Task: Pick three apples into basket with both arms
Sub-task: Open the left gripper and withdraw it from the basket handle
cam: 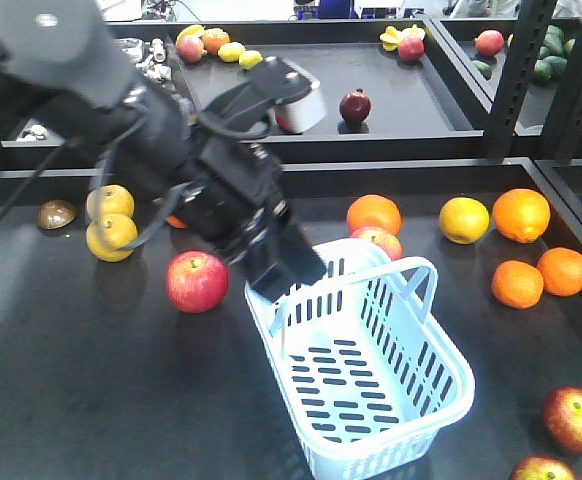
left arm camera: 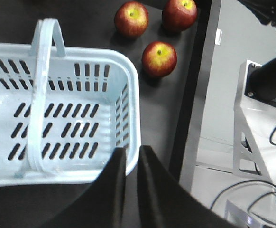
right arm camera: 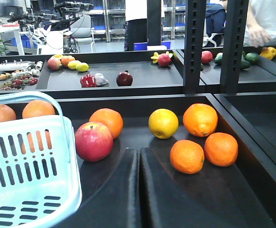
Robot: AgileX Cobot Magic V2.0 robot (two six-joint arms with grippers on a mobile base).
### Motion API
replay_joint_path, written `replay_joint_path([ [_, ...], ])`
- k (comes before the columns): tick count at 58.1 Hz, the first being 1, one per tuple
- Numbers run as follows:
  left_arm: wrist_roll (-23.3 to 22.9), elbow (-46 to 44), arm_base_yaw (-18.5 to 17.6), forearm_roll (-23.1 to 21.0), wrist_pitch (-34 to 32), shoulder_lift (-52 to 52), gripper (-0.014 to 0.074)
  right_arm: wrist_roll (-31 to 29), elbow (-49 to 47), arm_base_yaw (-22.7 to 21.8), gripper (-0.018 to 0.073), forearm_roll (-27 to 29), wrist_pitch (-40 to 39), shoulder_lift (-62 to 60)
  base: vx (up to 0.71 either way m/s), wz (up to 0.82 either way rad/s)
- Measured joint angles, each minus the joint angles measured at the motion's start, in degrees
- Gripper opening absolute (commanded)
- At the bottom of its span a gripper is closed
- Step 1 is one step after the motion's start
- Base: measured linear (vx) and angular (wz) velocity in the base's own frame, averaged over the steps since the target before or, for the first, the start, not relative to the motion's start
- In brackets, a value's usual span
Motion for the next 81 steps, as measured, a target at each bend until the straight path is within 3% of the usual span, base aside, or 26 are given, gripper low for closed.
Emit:
replay_joint_path([
  [18,-0.21,21.45,0.00,-2.60,-1.85,-16.08,-0.0008,0.00,0.00,0.00,-0.0005,0.00,0.00,0.00,0.00,0.00],
  [34,-0.07,48.40,0.00,-4.62,-21.55,-36.98,-0.0008,0.00,0.00,0.00,-0.0005,0.00,0.00,0.00,0.00,0.00],
  [44,-0.18,63.40,0.00,-9.89,-33.05,-48.21,-0.0008,0.00,0.00,0.00,-0.0005,0.00,0.00,0.00,0.00,0.00],
  [54,-0.18,75.03,0.00,-14.12,-39.70,-55.31,-0.0008,0.00,0.00,0.00,-0.0005,0.00,0.00,0.00,0.00,0.00],
  [65,-0.24,81.16,0.00,-19.92,-44.44,-57.63,-0.0007,0.00,0.00,0.00,-0.0005,0.00,0.00,0.00,0.00,0.00],
  [81,-0.24,82.44,0.00,-20.94,-45.71,-57.67,-0.0007,0.00,0.00,0.00,-0.0005,0.00,0.00,0.00,0.00,0.00],
])
